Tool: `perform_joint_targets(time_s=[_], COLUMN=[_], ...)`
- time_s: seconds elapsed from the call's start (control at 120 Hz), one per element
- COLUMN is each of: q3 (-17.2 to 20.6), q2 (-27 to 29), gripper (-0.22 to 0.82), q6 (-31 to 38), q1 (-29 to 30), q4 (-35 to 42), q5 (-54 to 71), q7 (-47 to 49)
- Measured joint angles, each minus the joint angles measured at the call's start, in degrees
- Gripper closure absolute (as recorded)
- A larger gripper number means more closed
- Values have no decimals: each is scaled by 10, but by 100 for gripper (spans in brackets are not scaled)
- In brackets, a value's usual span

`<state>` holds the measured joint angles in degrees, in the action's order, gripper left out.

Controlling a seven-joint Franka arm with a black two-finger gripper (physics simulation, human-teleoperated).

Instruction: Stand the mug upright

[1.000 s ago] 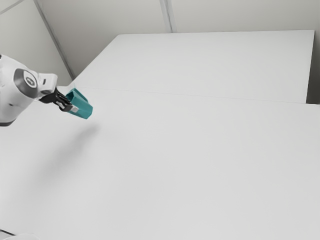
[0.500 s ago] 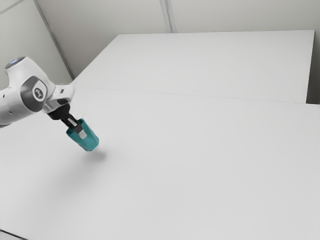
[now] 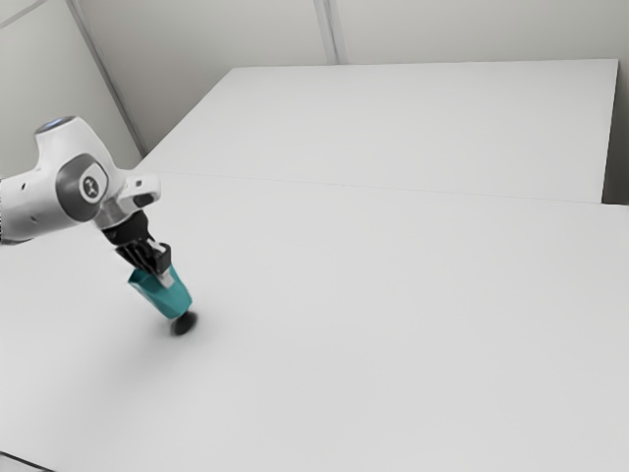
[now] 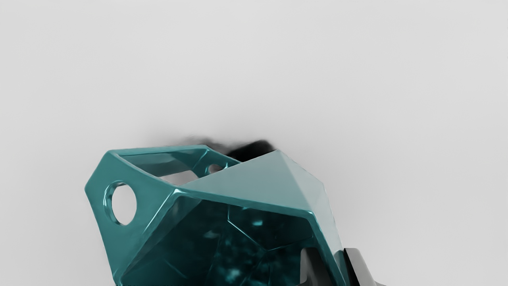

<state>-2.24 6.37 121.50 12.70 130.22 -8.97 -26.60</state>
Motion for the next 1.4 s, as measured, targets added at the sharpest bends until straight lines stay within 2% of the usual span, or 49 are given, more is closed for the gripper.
perform_joint_targets(time_s=[0.442,1.025,1.258,1.4], q3=[30,50,52,53], q2=[-32,-79,-94,-103], gripper=[78,78,69,59], q6=[26,40,38,37], q1=[-30,-53,-52,-49], q4=[-17,-50,-61,-71], q5=[4,-1,-11,-15], q7=[83,135,138,138])
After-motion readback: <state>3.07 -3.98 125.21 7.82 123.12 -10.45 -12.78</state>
